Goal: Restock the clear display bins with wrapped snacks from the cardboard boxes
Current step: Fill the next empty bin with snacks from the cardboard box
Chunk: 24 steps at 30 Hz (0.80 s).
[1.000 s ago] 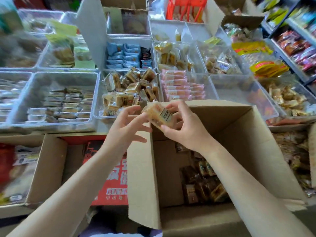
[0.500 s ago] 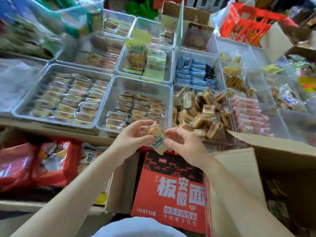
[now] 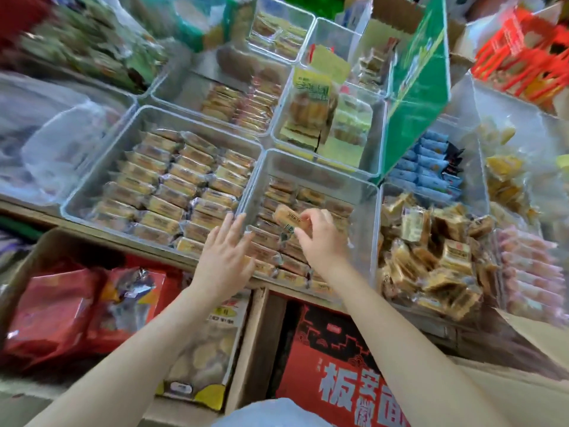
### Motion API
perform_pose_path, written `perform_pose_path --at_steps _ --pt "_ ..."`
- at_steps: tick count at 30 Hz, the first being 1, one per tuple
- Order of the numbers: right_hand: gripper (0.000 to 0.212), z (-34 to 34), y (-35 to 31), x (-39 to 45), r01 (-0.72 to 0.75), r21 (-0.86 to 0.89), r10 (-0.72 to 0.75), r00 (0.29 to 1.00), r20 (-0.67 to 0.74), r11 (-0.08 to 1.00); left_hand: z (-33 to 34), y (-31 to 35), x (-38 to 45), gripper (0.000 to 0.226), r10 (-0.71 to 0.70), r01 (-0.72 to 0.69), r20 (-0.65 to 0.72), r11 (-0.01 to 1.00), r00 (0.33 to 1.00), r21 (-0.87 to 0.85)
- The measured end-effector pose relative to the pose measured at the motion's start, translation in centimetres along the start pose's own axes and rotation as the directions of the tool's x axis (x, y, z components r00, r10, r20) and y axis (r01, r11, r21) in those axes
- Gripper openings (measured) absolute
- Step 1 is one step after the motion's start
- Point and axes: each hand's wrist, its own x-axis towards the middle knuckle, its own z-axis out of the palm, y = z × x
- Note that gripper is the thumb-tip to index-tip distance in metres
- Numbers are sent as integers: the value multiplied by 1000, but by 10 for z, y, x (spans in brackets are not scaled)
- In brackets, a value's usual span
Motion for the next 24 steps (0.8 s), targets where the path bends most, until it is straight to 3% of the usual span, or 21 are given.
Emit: perform_pose_path --at_steps 2,5,9,12,19,24 --pt "27 18 -2 19 -2 -26 4 998 57 1000 3 4 3 42 79 -77 -45 996 996 41" --pt "30 39 -4 35 25 -60 -12 979 203 998 11 16 3 44 197 -193 -69 980 978 53" --pt "41 47 2 49 36 -40 -20 937 348 999 15 23 3 48 233 -233 10 966 972 108" --pt "42 48 8 57 -39 48 13 893 451 998 13 24 7 56 235 -245 95 964 967 107" --pt "40 44 16 65 -72 72 24 853 521 995 16 20 9 49 303 -307 48 942 952 138" --pt "40 51 14 64 -118 79 67 878 474 990 5 5 4 52 150 -147 -5 974 989 171"
